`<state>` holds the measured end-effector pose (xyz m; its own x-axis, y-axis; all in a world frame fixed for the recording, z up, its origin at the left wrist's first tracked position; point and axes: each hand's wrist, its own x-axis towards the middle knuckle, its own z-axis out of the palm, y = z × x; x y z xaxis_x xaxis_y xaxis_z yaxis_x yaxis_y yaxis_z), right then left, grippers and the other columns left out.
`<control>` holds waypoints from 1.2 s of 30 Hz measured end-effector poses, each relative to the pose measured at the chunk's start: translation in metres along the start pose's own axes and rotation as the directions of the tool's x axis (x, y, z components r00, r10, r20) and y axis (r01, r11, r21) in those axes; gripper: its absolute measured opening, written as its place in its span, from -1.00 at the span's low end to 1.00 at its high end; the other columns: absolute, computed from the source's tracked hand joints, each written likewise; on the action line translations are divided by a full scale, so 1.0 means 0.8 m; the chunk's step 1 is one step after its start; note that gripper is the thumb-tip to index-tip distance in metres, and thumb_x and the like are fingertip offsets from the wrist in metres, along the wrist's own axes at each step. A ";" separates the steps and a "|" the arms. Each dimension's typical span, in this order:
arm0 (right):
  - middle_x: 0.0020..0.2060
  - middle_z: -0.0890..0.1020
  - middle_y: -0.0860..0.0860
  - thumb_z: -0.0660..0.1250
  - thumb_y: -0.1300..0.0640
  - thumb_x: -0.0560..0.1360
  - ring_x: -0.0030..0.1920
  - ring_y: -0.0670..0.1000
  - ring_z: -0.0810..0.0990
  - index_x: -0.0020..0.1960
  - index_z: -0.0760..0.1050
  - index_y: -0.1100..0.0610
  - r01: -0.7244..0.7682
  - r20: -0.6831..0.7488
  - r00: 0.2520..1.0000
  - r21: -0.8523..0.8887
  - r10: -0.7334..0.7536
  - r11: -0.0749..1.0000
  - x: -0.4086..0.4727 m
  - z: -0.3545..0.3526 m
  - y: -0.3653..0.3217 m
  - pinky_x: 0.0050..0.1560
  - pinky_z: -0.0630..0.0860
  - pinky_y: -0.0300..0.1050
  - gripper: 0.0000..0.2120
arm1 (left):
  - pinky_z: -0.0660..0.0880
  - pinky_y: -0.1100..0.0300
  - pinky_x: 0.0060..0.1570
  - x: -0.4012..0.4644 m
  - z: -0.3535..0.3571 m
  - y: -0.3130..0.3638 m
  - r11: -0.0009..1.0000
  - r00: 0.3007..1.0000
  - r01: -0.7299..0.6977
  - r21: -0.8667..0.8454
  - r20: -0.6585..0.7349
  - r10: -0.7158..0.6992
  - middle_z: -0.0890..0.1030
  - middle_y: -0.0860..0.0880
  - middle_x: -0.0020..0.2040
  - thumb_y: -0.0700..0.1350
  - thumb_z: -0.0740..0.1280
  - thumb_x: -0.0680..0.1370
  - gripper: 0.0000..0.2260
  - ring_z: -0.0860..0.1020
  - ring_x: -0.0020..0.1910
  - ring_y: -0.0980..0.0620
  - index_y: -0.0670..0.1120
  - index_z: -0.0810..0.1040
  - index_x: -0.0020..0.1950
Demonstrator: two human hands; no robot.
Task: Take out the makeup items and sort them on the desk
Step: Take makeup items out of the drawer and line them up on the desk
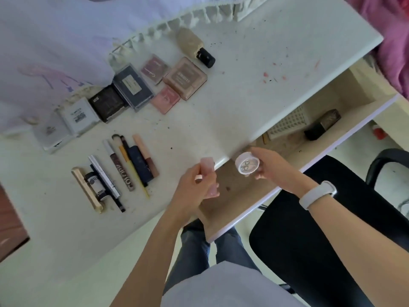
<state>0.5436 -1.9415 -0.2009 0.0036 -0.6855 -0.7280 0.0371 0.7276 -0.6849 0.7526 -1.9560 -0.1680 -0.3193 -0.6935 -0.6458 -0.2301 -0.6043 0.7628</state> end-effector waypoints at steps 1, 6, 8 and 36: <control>-0.35 0.64 -0.05 0.09 0.14 0.61 -0.45 -0.14 0.57 -0.03 0.48 0.14 0.010 0.024 1.000 0.079 -0.011 0.997 -0.002 0.006 -0.009 -0.48 0.45 -0.33 -0.80 | 0.56 0.20 -0.13 -0.002 -0.010 0.009 0.998 0.994 -0.041 0.047 -0.099 0.046 0.54 0.16 -0.32 -0.14 0.28 0.51 -0.93 0.59 -0.20 0.12 0.01 0.50 -0.16; -0.15 0.60 0.09 0.19 0.15 0.57 -0.30 0.00 0.60 0.09 0.47 0.17 0.107 0.097 0.987 0.186 -0.127 0.977 0.007 0.042 -0.055 -0.37 0.49 -0.29 -0.84 | 0.38 0.24 -0.09 0.014 -0.049 0.043 0.896 0.861 -0.130 0.424 -0.400 0.314 0.53 0.10 -0.14 -0.06 0.25 0.54 -0.65 0.49 -0.14 0.18 0.09 0.32 0.32; -0.05 0.59 0.10 0.22 0.17 0.56 -0.25 0.04 0.63 0.17 0.43 0.20 0.151 0.009 0.988 0.080 -0.152 0.985 0.017 0.057 -0.068 -0.32 0.53 -0.30 -0.78 | 0.39 0.03 0.03 0.030 -0.060 0.049 0.779 0.812 -0.080 0.622 -0.413 0.413 0.56 -0.01 -0.03 -0.05 0.23 0.55 -0.60 0.48 0.00 0.01 0.02 0.29 0.38; 0.38 0.29 0.14 0.09 0.17 0.55 0.36 0.17 0.25 0.44 0.19 0.15 -0.031 -0.206 0.666 -0.968 -0.717 0.250 0.097 0.031 -0.106 0.22 0.30 0.11 -0.54 | -0.12 -0.27 0.35 0.049 -0.108 0.005 0.078 0.896 0.149 0.986 -0.168 0.410 -0.11 -0.02 0.55 0.18 0.05 0.57 -0.39 -0.19 0.49 -0.18 -0.01 -0.08 0.53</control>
<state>0.5652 -2.0565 -0.1987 -0.2302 -0.9731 0.0009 -0.9580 0.2265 -0.1759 0.8185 -2.0199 -0.1931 -0.2259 -0.9354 -0.2719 -0.9718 0.2358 -0.0039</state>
